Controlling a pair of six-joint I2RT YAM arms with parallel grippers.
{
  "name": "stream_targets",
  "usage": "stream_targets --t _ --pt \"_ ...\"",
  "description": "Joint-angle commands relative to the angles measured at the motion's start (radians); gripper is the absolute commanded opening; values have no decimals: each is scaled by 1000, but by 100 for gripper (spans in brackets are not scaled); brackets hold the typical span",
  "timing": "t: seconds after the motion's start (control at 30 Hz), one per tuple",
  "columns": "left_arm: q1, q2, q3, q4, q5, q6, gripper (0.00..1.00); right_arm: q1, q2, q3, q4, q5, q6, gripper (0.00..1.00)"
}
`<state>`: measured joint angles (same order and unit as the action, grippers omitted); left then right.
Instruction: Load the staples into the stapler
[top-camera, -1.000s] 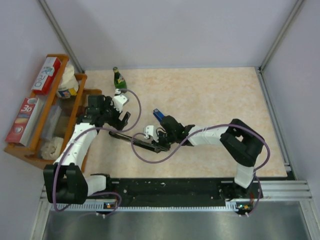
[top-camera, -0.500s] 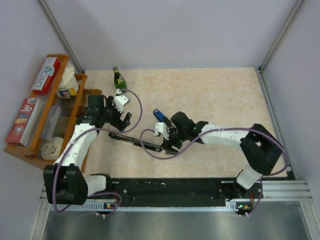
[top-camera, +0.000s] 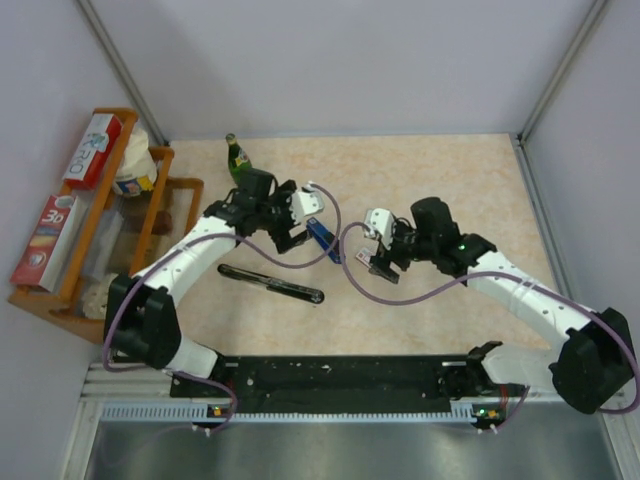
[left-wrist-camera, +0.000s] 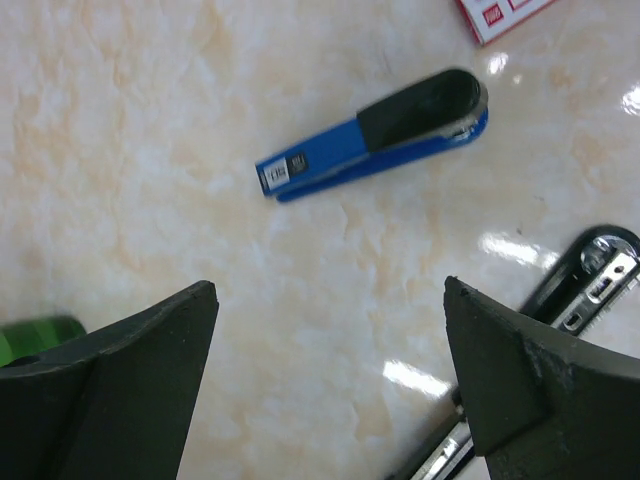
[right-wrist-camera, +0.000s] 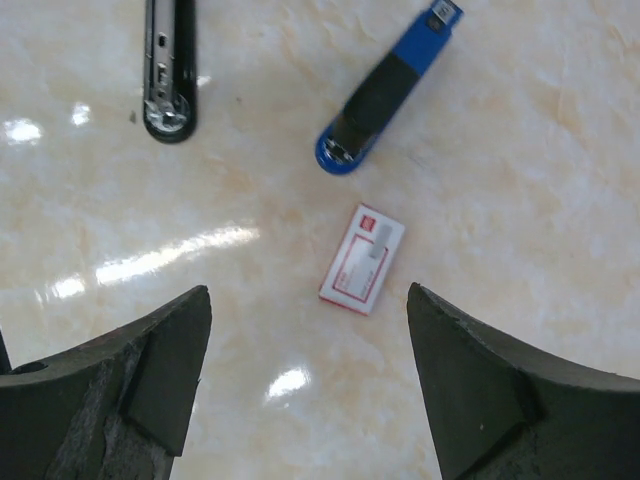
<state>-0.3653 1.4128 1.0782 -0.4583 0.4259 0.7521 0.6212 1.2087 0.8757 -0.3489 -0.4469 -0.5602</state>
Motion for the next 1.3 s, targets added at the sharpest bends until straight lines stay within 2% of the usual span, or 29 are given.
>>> stream_targets --t 0.0,0.2,0.37,0.6,0.87,0.97,1.03,1.17,1.27 --pt "-63 142 169 -40 -12 174 99 -115 -64 -29 -36 -53 2 78" --pt "-119 333 374 -212 31 401 99 -233 -74 -35 -36 -116 31 77" --pt "-198 416 384 -276 -44 550 99 -265 -71 -38 -38 -127 29 77" --pt "-228 488 391 -261 -64 598 99 -296 -69 -44 -36 -151 28 76" --pt "-238 592 471 -316 -82 621 93 -311 -67 -49 -36 -177 29 74" --pt "-239 601 470 -298 -67 607 84 -313 -61 -49 -38 -182 28 73" --pt "-242 601 468 -275 -59 580 74 -313 -58 -50 -36 -184 28 72" --pt "-242 583 436 -220 -27 531 61 -314 -48 -49 -35 -190 25 71" --pt "-241 560 390 -172 -4 500 45 -313 -43 -49 -36 -190 26 70"
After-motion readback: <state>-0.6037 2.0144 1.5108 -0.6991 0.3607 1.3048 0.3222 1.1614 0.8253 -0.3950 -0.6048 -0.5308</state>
